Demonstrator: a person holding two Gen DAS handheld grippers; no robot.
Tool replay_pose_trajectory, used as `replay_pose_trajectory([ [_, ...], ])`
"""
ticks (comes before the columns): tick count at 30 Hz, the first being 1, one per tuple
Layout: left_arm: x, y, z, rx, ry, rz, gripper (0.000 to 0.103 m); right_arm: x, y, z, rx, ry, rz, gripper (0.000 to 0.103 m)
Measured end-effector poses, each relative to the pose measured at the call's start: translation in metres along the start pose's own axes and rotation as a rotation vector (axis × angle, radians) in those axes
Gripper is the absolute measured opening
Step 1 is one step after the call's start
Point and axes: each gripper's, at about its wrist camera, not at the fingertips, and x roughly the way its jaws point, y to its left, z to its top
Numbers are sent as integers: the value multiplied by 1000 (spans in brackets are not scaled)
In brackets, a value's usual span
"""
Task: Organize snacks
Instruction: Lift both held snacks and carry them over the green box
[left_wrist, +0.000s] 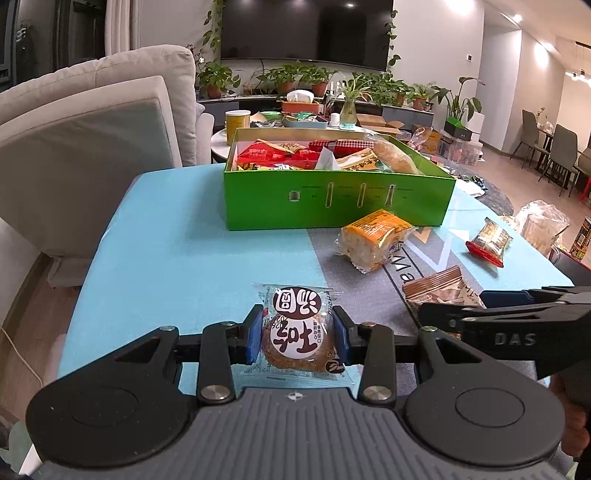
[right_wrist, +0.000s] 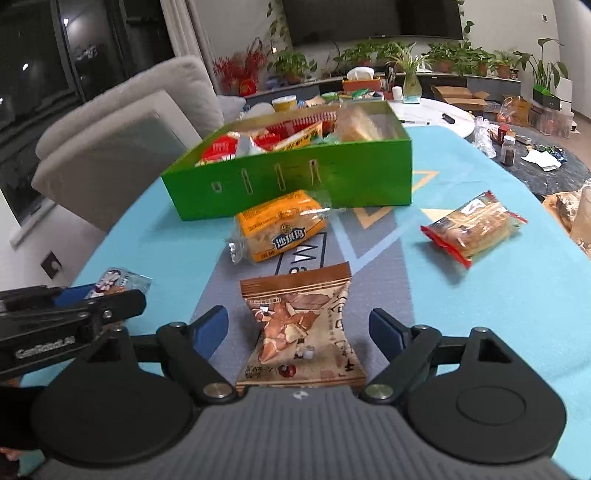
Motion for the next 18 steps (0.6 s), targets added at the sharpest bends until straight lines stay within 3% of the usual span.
replay_pose_trajectory([
  [8,2,-1,-1,-4,2,-2,36,8,7,-1,-81,13,-78,74],
  [12,-2,-1,0,-3,-7,-6,36,-4,-2,-1,-11,-20,-27,73],
  [18,-9,-5,4,7,-27,-17,36,-32,2,8,-17,-114,9,73],
])
